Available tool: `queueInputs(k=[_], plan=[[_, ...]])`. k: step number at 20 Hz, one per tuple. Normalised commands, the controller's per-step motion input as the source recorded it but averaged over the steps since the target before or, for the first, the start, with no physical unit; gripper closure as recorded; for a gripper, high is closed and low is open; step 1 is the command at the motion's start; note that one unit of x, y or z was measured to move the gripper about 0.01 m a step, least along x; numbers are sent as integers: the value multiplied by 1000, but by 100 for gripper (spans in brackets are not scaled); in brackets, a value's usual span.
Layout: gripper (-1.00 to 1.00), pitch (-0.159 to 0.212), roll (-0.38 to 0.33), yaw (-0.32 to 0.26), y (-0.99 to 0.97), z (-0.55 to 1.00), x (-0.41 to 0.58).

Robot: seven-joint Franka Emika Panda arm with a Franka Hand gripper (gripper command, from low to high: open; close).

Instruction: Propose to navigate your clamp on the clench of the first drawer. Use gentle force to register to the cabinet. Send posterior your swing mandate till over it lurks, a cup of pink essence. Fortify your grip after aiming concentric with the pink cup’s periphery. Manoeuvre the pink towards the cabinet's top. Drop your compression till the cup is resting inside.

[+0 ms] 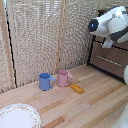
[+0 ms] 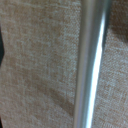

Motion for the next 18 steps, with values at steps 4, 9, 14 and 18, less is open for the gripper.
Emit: queueInputs(k=[4,9,14,18], plan=[[100,2,0,121,-10,-2,92],[100,5,11,83,-23,-1,5],[100,14,74,59,46,2,1],[100,-19,143,-138,616,27,0]])
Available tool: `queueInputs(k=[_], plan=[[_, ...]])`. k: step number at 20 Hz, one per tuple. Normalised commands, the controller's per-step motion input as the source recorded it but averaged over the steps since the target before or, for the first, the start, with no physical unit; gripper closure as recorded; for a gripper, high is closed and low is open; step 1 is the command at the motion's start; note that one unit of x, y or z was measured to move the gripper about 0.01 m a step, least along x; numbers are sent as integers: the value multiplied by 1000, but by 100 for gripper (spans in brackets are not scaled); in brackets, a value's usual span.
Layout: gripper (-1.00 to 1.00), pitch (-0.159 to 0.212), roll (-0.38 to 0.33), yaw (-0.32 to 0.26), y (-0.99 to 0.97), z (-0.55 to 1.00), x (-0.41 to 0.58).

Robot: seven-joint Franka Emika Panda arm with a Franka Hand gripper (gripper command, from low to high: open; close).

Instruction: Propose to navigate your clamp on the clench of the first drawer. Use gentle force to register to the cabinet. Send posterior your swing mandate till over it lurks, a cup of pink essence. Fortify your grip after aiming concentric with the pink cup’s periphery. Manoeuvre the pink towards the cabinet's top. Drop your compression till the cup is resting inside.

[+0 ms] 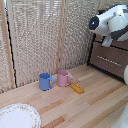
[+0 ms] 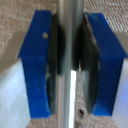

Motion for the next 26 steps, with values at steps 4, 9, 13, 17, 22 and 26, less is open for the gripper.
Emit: queueInputs(k=[4,9,13,17,22,26], plan=[[100,-32,151,-138,681,39,0],[100,-8,148,-127,706,11,0],[100,0,141,-131,702,0,0],[100,0,136,-119,732,0,0],[100,12,64,-122,757,-35,52],[-100,65,-39,-128,357,-109,41]])
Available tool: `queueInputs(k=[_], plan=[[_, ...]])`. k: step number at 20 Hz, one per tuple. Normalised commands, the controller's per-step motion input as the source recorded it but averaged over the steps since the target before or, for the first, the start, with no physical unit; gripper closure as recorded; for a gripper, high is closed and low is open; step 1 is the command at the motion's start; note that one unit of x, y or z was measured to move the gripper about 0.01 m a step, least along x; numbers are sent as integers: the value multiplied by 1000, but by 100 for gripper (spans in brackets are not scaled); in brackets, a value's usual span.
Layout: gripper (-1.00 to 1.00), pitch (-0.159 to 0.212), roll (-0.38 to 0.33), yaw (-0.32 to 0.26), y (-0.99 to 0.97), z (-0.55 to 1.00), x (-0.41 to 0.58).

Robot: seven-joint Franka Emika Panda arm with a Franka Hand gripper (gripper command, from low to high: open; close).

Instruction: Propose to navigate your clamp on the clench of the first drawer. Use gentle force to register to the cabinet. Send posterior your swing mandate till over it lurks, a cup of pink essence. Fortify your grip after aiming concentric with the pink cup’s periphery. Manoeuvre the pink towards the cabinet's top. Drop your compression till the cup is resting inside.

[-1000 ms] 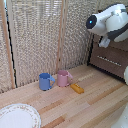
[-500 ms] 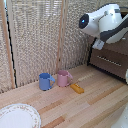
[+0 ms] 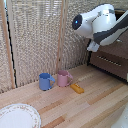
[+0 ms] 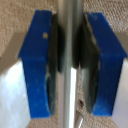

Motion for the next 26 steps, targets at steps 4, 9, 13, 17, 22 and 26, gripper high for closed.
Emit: queueInputs(k=[4,9,13,17,22,26], plan=[[-100,13,-57,-59,164,22,121],[-100,-8,-42,17,467,188,95],[-100,-1,137,-10,506,353,116],[-100,19,265,-24,556,288,155],[-100,24,340,-85,514,76,190],[-100,61,375,-149,331,0,184]])
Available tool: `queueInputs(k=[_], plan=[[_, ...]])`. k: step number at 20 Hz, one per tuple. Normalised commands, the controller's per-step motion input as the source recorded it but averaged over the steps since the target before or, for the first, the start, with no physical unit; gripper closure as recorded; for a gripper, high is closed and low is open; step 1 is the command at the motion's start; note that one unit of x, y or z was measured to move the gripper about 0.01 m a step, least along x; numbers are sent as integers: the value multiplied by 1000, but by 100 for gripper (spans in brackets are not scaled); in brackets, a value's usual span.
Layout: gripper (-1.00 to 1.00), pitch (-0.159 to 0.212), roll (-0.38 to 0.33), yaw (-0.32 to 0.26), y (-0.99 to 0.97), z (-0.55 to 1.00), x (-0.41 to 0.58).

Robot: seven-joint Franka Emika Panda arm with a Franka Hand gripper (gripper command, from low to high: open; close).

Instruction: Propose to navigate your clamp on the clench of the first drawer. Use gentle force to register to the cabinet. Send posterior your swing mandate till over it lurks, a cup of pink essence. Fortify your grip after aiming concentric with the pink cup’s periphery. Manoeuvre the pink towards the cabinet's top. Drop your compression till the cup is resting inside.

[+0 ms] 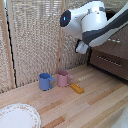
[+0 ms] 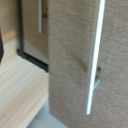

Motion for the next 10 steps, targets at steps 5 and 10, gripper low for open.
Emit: queueInputs(k=[5,10], plan=[[-100,51,375,-198,177,0,205],[-100,11,368,-203,151,0,221]])
